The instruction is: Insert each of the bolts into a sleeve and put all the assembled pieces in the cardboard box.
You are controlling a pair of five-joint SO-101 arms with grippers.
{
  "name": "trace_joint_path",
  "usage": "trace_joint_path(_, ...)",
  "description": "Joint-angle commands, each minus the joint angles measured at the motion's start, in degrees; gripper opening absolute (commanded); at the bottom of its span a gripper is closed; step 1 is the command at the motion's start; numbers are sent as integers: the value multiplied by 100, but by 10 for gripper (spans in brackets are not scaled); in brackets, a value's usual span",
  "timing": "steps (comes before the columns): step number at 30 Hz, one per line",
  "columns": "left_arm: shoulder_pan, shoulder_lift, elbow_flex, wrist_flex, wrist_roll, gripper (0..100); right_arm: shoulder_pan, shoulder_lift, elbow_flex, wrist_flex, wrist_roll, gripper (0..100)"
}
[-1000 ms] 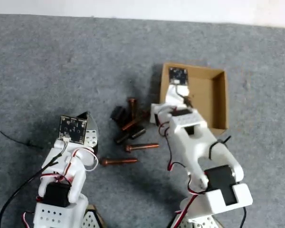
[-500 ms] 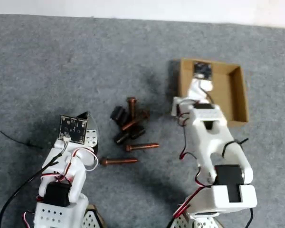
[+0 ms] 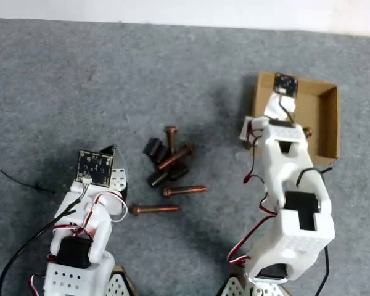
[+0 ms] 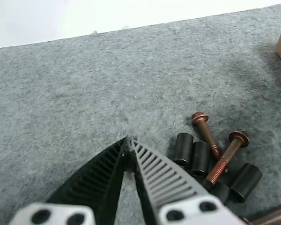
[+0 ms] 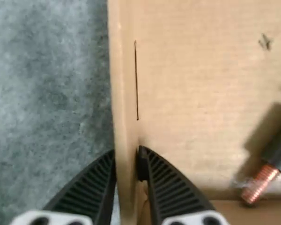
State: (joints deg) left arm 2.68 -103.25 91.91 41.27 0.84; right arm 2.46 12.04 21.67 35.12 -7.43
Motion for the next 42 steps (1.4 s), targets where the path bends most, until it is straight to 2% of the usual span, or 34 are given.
trace_joint_path(1,-13,-57,-171,-123,-9,6,110,-13,-453,418,62,118)
trace_joint_path(4,-13,-57,-163,-123,-9,7,48,-31,-488,470,62,193)
trace_joint_path(12,127,-57,-154,-123,-26,8,-277,-1112,-453,444,26,183)
trace_joint_path(21,119,-57,-154,-123,-26,8,-1508,-3222,971,444,18,183)
trace_joint_path(25,110,-57,-154,-123,-35,8,-2316,-3820,1921,444,62,183)
trace_joint_path(29,101,-57,-163,-123,-35,7,-2905,-3776,2571,453,70,183)
trace_joint_path(33,75,-57,-198,-114,-35,7,-3046,-3503,2536,453,70,183)
trace_joint_path(36,-189,-57,-215,-114,-9,7,-3134,-3231,2404,470,70,183)
trace_joint_path(42,-277,-57,-242,-123,-9,7,-3820,-2818,2396,444,26,183)
